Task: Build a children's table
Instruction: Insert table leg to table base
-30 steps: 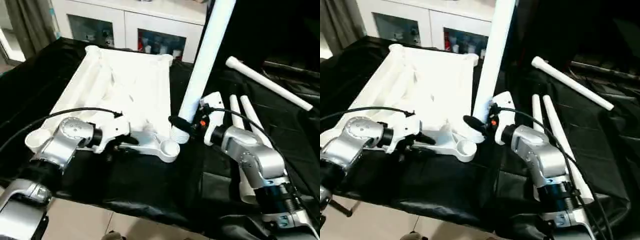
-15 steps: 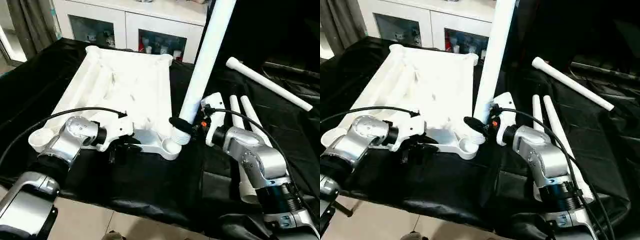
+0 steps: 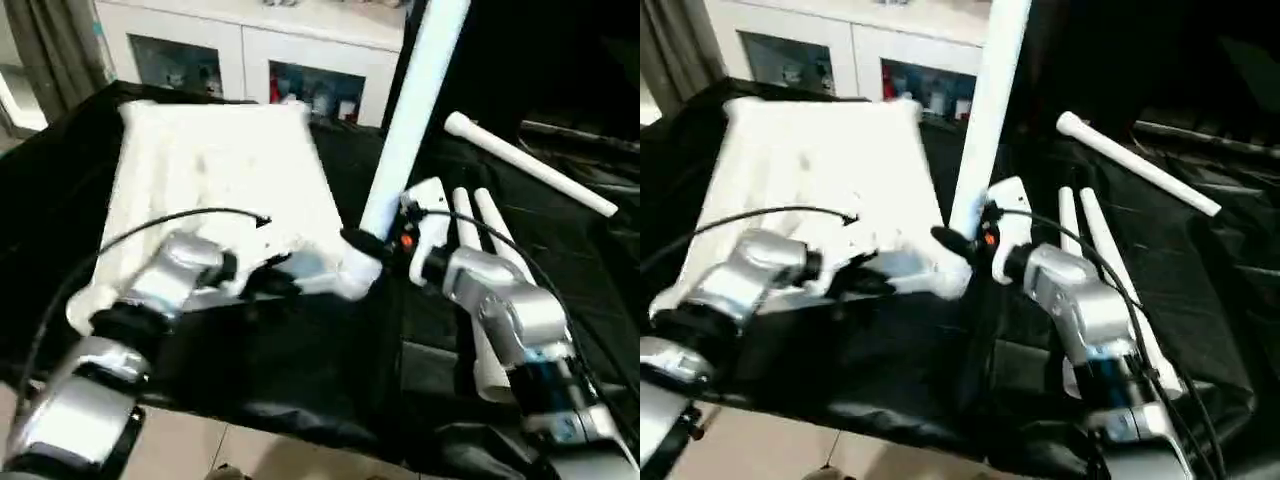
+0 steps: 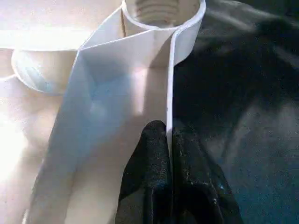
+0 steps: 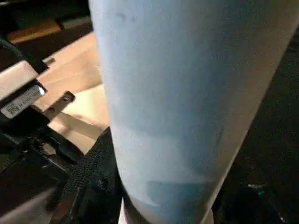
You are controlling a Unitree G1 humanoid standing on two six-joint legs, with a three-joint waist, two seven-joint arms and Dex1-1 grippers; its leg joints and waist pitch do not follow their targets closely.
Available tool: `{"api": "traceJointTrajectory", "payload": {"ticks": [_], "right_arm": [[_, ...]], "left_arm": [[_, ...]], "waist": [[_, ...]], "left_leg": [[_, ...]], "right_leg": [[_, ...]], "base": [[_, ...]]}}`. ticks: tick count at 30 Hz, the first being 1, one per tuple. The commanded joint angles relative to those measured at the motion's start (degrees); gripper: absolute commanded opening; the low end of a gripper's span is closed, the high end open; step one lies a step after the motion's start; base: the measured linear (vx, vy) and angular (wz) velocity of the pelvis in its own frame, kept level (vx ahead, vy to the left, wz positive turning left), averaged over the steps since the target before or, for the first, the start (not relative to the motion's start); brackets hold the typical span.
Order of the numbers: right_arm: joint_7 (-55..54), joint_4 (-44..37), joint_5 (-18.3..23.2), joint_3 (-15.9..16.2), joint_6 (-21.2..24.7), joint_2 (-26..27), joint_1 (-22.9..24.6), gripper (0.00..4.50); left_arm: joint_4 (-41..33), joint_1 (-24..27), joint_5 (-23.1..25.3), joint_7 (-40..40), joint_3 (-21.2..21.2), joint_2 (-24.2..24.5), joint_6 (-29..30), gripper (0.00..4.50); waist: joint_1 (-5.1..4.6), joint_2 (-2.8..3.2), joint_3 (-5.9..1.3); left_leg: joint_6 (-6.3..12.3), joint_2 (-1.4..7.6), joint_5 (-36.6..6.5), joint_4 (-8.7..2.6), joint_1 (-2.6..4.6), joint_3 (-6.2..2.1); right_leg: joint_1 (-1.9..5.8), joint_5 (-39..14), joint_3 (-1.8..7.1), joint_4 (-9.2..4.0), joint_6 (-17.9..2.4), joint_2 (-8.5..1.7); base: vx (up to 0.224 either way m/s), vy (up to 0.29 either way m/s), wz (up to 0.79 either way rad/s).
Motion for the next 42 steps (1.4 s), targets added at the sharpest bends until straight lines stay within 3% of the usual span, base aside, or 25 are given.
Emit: {"api": "traceJointTrajectory", "payload": {"ticks": [1, 4, 12, 19, 25, 29, 30, 38, 42], "right_arm": [[0.0, 1.4, -0.6, -0.2, -1.2, 0.1, -1.7, 1.92], [0.3, 4.3, -1.8, 0.8, -3.0, 0.4, -2.9, 1.92], [0.8, 16.6, -4.3, 1.6, -7.7, 2.0, -8.2, 1.91], [2.1, 19.2, -5.0, 2.4, -7.2, 1.9, -9.6, 1.91], [4.8, 20.2, -4.5, 1.6, -7.1, 0.7, -11.2, 1.91], [5.9, 20.7, -4.6, 1.5, -7.3, 0.2, -12.0, 1.91], [6.4, 20.9, -4.6, 1.3, -7.3, -0.1, -12.6, 1.91], [9.1, 21.9, -4.8, 1.6, -6.2, -1.7, -13.1, 1.91], [9.2, 27.3, -4.5, 0.3, -8.1, -0.8, -13.4, 1.91]], "left_arm": [[-1.5, 2.2, -1.4, 2.7, 1.9, -1.4, 4.0, 0.00], [-5.7, 4.0, -2.2, 2.6, 1.9, -2.2, 5.5, 0.00], [-13.3, 8.2, -2.3, 2.9, 1.8, -1.3, 5.4, 0.00], [-13.1, 7.8, -1.3, 4.0, 2.2, -0.6, 6.2, 0.00], [-10.8, 6.8, 0.5, 5.4, 2.5, 0.4, 6.7, 0.00], [-10.3, 6.4, 0.5, 5.3, 2.6, 0.8, 6.7, 0.00], [-10.0, 6.2, 0.5, 5.0, 2.7, 1.2, 6.5, 0.00], [-9.6, 5.7, -0.9, 2.5, 2.9, 1.6, 5.3, 0.00], [-10.1, 5.7, -1.8, 0.3, 2.7, 1.7, 4.8, 0.00]], "waist": [[0.32, 0.48, -4.19], [0.28, 0.30, -4.25], [0.15, 0.12, -4.09], [0.10, -0.28, -4.05], [-0.01, -0.16, -3.91], [0.02, -0.03, -4.02], [-0.01, 0.21, -4.05], [-0.25, 0.23, -4.14], [-0.32, 0.53, -4.17]], "left_leg": [[-0.85, 1.84, -7.1, -3.76, 0.26, -0.46], [-0.15, 1.96, -6.3, -3.73, 0.25, -0.39], [0.43, 1.96, -6.6, -3.72, 0.30, -0.16], [0.69, 1.80, -6.1, -3.79, 0.15, -0.16], [0.38, 1.82, -7.6, -3.86, 0.21, -0.18], [0.42, 1.74, -7.2, -3.79, 0.14, -0.19], [0.38, 1.75, -7.1, -3.81, 0.18, -0.25], [0.70, 1.71, -6.8, -3.69, 0.12, -0.22], [0.44, 1.79, -7.9, -3.67, 0.18, -0.23]], "right_leg": [[3.50, -3.6, 2.75, -4.14, -12.3, -4.70], [3.48, -2.2, 2.73, -4.00, -12.7, -4.73], [3.09, -4.8, 2.73, -4.23, -12.2, -4.60], [3.15, -5.8, 2.69, -4.32, -11.1, -4.51], [2.96, -8.3, 2.69, -4.64, -10.6, -4.50], [3.06, -7.2, 2.70, -4.57, -10.7, -4.46], [3.03, -6.9, 2.66, -4.48, -10.8, -4.46], [3.18, -4.5, 2.65, -4.34, -12.0, -4.34], [3.06, -5.4, 2.64, -4.45, -12.7, -4.57]], "base": [[0.000, 0.000, 0.00], [0.000, 0.000, 0.00], [0.000, 0.000, 0.00], [0.000, 0.000, 0.00], [0.000, 0.000, 0.00], [0.000, 0.000, 0.00], [0.000, 0.000, 0.00], [0.000, 0.000, 0.00], [0.000, 0.000, 0.00]]}}
